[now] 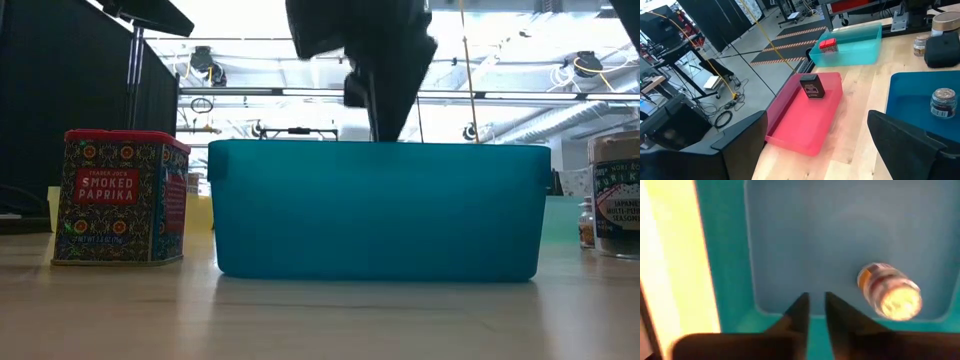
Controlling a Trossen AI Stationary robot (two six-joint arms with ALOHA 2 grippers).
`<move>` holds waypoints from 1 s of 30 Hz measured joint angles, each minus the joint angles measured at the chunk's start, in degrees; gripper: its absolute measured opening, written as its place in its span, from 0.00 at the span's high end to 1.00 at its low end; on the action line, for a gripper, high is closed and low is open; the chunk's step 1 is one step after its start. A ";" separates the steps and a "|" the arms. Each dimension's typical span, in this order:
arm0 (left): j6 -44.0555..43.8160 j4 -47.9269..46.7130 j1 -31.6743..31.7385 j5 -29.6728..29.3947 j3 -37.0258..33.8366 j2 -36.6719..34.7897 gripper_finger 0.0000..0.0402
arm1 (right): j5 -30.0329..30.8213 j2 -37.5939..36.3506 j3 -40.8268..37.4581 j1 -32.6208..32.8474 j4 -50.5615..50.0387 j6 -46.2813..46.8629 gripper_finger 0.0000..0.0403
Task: Sort spices by type
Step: Put the bottom brown seasoning bottle into the blue bin
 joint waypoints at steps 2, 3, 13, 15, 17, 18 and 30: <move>-0.04 0.04 0.00 0.00 0.00 -0.01 0.13 | -0.22 0.02 -2.09 0.01 2.79 0.06 0.97; -0.04 0.06 0.01 0.00 0.00 0.00 0.13 | -0.50 0.02 -3.04 -0.16 4.30 0.37 0.97; -0.04 0.17 0.02 0.09 0.00 0.01 0.13 | -1.95 0.04 -6.72 -3.95 5.05 1.37 1.00; -0.04 0.18 0.01 0.09 0.00 0.01 0.13 | -1.59 0.04 -6.72 -4.97 5.02 0.70 1.00; -0.04 0.17 0.00 0.09 0.00 0.01 0.13 | -0.47 0.03 -6.72 -5.96 4.56 0.59 1.00; -0.04 0.16 0.00 0.09 0.00 0.01 0.13 | 0.13 0.04 -6.72 -6.42 4.00 0.44 1.00; -0.02 0.10 0.02 0.09 0.00 0.01 0.13 | 5.60 -0.49 -6.77 -8.39 1.48 -1.68 1.00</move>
